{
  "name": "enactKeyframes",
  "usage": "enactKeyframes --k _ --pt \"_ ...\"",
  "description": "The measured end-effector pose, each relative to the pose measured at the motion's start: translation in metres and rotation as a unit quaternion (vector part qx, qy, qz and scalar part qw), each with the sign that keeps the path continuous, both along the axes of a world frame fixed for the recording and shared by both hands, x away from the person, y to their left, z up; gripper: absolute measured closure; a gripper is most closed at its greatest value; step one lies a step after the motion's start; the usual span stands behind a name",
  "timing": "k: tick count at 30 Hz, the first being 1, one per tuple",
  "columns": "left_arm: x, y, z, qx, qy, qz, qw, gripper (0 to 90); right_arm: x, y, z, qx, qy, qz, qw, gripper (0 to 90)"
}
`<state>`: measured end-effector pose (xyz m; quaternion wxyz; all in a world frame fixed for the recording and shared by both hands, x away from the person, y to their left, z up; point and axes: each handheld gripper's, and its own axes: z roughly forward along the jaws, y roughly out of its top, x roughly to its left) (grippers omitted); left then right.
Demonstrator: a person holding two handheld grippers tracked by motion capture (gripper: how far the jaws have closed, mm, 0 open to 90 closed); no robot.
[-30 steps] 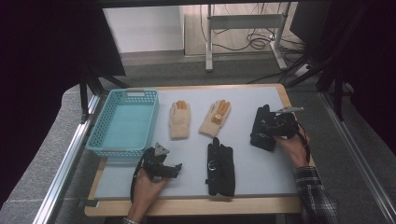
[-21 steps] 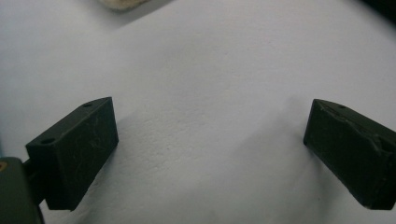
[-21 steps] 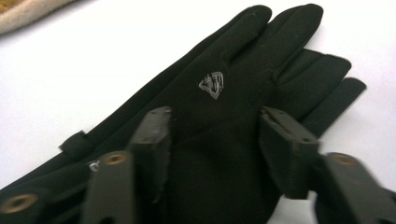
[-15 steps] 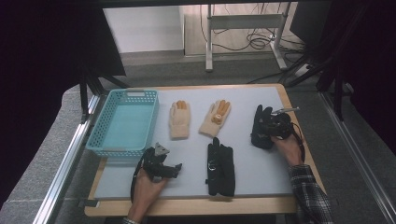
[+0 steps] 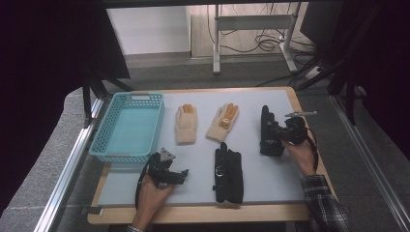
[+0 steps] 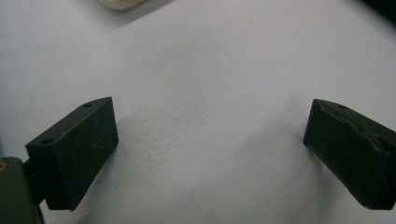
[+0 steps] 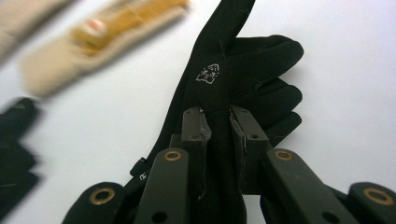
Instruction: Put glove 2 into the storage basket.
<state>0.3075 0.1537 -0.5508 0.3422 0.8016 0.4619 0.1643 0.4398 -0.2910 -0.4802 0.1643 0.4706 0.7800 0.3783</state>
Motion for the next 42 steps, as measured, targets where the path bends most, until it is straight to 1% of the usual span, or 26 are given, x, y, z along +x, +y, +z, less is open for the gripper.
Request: enactKeyframes --k 5,6,7,8,9,10,11,12,13,14,15,16,17,20,23,24,28,29,31,32,34,35,37,38,40,42 --pt "0.0 0.0 0.0 0.0 0.0 0.0 1.0 3.5 -0.023 0.009 0.023 0.026 -0.016 0.021 0.9993 75.8" --pt "0.0 0.0 0.0 0.0 0.0 0.0 1.0 3.5 -0.034 0.015 0.03 0.036 -0.02 0.034 0.9986 75.8" --pt "0.0 0.0 0.0 0.0 0.0 0.0 1.0 3.5 -0.034 0.015 0.03 0.036 -0.02 0.034 0.9986 75.8" --pt "0.0 0.0 0.0 0.0 0.0 0.0 1.0 3.5 -0.045 0.023 0.036 0.042 -0.024 0.046 0.9977 75.6" --pt "0.0 0.0 0.0 0.0 0.0 0.0 1.0 3.5 -0.045 0.023 0.036 0.042 -0.024 0.046 0.9977 75.6" --pt "0.0 0.0 0.0 0.0 0.0 0.0 1.0 3.5 -0.057 0.032 0.039 0.048 -0.029 0.061 0.9966 75.5" --pt "0.0 0.0 0.0 0.001 -0.001 -0.001 1.0 3.5 -0.057 0.032 0.039 0.048 -0.029 0.061 0.9966 75.5" --pt "0.0 0.0 0.0 0.0 -0.001 0.001 1.0 3.5 -0.069 0.042 0.042 0.052 -0.03 0.078 0.9951 75.3" --pt "0.0 0.0 0.0 0.0 -0.001 0.001 1.0 3.5 -0.069 0.042 0.042 0.052 -0.03 0.078 0.9951 75.3" --pt "0.0 0.0 0.0 0.0 -0.001 0.001 1.0 3.5 -0.081 0.054 0.043 0.057 -0.029 0.094 0.9935 75.3" --pt "0.0 0.0 0.0 0.0 -0.001 0.001 1.0 3.5 -0.081 0.054 0.043 0.057 -0.029 0.094 0.9935 75.3" --pt "0.0 0.0 0.0 0.0 -0.001 0.0 1.0 3.5 -0.091 0.066 0.042 0.062 -0.03 0.109 0.9916 75.2" --pt "0.0 0.0 0.0 0.0 -0.001 0.0 1.0 3.5 -0.091 0.066 0.042 0.062 -0.03 0.109 0.9916 75.2" --pt "0.0 0.0 0.0 0.0 -0.001 0.0 1.0 3.5 -0.104 0.084 0.04 0.064 -0.028 0.13 0.9891 75.1" --pt "0.0 0.0 0.0 0.001 -0.001 -0.001 1.0 3.5 -0.114 0.102 0.033 0.063 -0.021 0.145 0.9873 74.9" --pt "0.0 0.0 0.0 0.0 0.0 0.0 1.0 3.5 -0.118 0.108 0.03 0.062 -0.016 0.146 0.9872 74.8" --pt "0.0 0.0 0.0 -0.001 -0.002 0.001 1.0 3.5 -0.128 0.126 0.017 0.05 -0.02 0.142 0.9884 74.5" --pt "0.0 0.0 0.0 -0.001 -0.001 0.002 1.0 3.5 -0.131 0.13 0.013 0.043 -0.024 0.139 0.9891 74.3" --pt "0.0 0.0 0.0 0.0 -0.001 0.0 1.0 3.5 -0.135 0.136 0.004 0.02 -0.034 0.131 0.9907 73.6" --pt "0.0 0.0 0.0 0.0 -0.001 0.0 1.0 3.5 -0.137 0.139 -0.001 0.013 -0.033 0.126 0.9914 72.8" --pt "0.0 0.0 0.0 0.0 -0.001 0.0 1.0 3.5 -0.14 0.14 -0.011 0.006 -0.027 0.12 0.9924 69.9" --pt "0.0 0.0 0.0 0.0 -0.001 0.0 1.0 3.5 -0.142 0.14 -0.015 0.006 -0.022 0.119 0.9926 66.3" --pt "0.0 0.0 0.0 0.003 0.0 -0.002 1.0 3.5 -0.144 0.14 -0.019 0.002 -0.015 0.122 0.9924 55.6" --pt "0.0 0.0 0.0 0.003 0.0 -0.002 1.0 3.5 -0.146 0.139 -0.019 0.002 -0.012 0.123 0.9923 52.2" --pt "0.0 0.0 0.0 0.001 -0.001 0.0 1.0 3.5 -0.145 0.135 -0.013 0.015 -0.008 0.127 0.9917 46.8" --pt "0.0 0.0 0.0 0.003 0.0 -0.002 1.0 3.5 -0.14 0.128 -0.005 0.02 -0.019 0.123 0.992 46.3"
